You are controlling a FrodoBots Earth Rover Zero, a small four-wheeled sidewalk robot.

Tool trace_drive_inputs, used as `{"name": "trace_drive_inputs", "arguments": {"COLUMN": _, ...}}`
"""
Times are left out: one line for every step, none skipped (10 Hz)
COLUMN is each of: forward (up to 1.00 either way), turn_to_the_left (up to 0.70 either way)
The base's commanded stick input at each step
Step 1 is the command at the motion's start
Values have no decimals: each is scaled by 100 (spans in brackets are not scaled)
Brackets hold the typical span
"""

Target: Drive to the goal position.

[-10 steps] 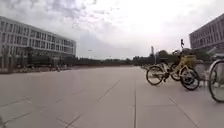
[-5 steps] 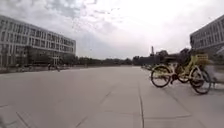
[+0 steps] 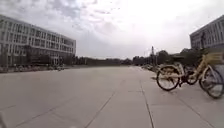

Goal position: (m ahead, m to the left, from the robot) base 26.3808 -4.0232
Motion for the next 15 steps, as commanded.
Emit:
{"name": "trace_drive_inputs", "arguments": {"forward": 70, "turn_to_the_left": 2}}
{"name": "trace_drive_inputs", "arguments": {"forward": 70, "turn_to_the_left": 2}}
{"name": "trace_drive_inputs", "arguments": {"forward": 70, "turn_to_the_left": 2}}
{"name": "trace_drive_inputs", "arguments": {"forward": 70, "turn_to_the_left": 2}}
{"name": "trace_drive_inputs", "arguments": {"forward": 70, "turn_to_the_left": 2}}
{"name": "trace_drive_inputs", "arguments": {"forward": 70, "turn_to_the_left": 2}}
{"name": "trace_drive_inputs", "arguments": {"forward": 70, "turn_to_the_left": 2}}
{"name": "trace_drive_inputs", "arguments": {"forward": 70, "turn_to_the_left": 2}}
{"name": "trace_drive_inputs", "arguments": {"forward": 70, "turn_to_the_left": 2}}
{"name": "trace_drive_inputs", "arguments": {"forward": 70, "turn_to_the_left": 2}}
{"name": "trace_drive_inputs", "arguments": {"forward": 70, "turn_to_the_left": 2}}
{"name": "trace_drive_inputs", "arguments": {"forward": 70, "turn_to_the_left": 2}}
{"name": "trace_drive_inputs", "arguments": {"forward": 70, "turn_to_the_left": 2}}
{"name": "trace_drive_inputs", "arguments": {"forward": 70, "turn_to_the_left": 2}}
{"name": "trace_drive_inputs", "arguments": {"forward": 70, "turn_to_the_left": 2}}
